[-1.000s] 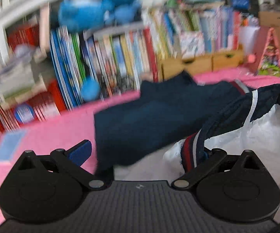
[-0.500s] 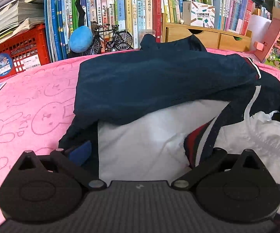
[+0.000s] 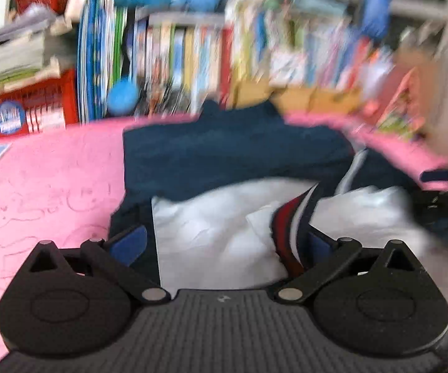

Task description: Fold clothes

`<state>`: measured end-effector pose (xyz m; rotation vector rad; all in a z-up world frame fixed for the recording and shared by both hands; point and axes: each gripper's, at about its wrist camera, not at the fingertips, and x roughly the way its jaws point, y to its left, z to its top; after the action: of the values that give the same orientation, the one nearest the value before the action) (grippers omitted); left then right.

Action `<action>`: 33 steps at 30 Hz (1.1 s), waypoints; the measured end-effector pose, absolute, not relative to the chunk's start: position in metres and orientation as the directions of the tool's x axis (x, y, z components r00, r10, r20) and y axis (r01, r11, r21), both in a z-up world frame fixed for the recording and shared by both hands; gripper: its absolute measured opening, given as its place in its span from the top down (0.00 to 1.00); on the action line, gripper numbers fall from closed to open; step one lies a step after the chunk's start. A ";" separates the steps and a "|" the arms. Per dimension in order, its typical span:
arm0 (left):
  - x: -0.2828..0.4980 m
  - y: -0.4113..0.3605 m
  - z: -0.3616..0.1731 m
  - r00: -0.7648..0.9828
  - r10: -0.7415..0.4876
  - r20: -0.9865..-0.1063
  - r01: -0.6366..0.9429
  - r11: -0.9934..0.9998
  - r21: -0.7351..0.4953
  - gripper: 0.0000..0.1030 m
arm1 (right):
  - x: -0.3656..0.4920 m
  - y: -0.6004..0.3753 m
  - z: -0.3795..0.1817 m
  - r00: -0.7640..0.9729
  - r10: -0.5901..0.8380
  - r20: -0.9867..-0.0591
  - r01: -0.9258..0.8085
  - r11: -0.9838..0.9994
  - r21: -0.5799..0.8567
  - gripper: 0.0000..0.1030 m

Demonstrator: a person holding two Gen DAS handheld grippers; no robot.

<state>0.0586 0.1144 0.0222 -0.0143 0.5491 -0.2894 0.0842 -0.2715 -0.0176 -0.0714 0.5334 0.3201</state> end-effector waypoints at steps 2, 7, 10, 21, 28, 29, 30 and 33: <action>0.037 0.126 0.032 0.833 -0.273 -0.482 0.247 0.962 -0.119 0.00 | 0.053 -0.283 -0.007 0.843 0.316 -0.436 -0.344 0.939 0.015 0.00; -0.006 0.131 0.028 0.852 -0.229 -0.472 0.184 0.973 -0.140 0.00 | 0.000 -0.308 0.005 0.850 0.386 -0.359 -0.376 0.921 0.098 0.00; -0.029 0.125 0.015 0.849 -0.217 -0.482 0.173 0.976 -0.134 0.00 | -0.034 -0.309 -0.003 0.816 0.454 -0.358 -0.442 0.889 0.119 0.00; -0.066 0.025 -0.023 0.828 -0.231 -0.511 0.358 0.919 0.165 0.00 | -0.122 -0.217 -0.056 0.793 0.442 -0.420 -0.532 0.838 -0.123 0.28; -0.013 0.005 -0.011 0.883 -0.162 -0.441 0.311 0.905 0.290 0.00 | -0.077 -0.191 -0.033 0.835 0.373 -0.404 -0.479 0.854 -0.202 0.55; -0.001 0.007 -0.008 0.888 -0.134 -0.441 0.279 0.917 0.284 0.00 | -0.068 -0.194 -0.030 0.846 0.357 -0.397 -0.455 0.871 -0.186 0.55; 0.010 0.009 -0.006 0.891 -0.113 -0.440 0.249 0.931 0.267 0.00 | -0.058 -0.197 -0.026 0.856 0.339 -0.389 -0.428 0.888 -0.168 0.55; 0.035 0.024 0.002 0.902 -0.058 -0.428 0.156 0.968 0.198 0.00 | -0.032 -0.215 -0.017 0.888 0.273 -0.371 -0.315 0.947 -0.057 0.54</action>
<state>0.0355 0.0237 0.0023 0.2316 0.4338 -0.1118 -0.0317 -0.2152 -0.0170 -0.1167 0.3687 0.3060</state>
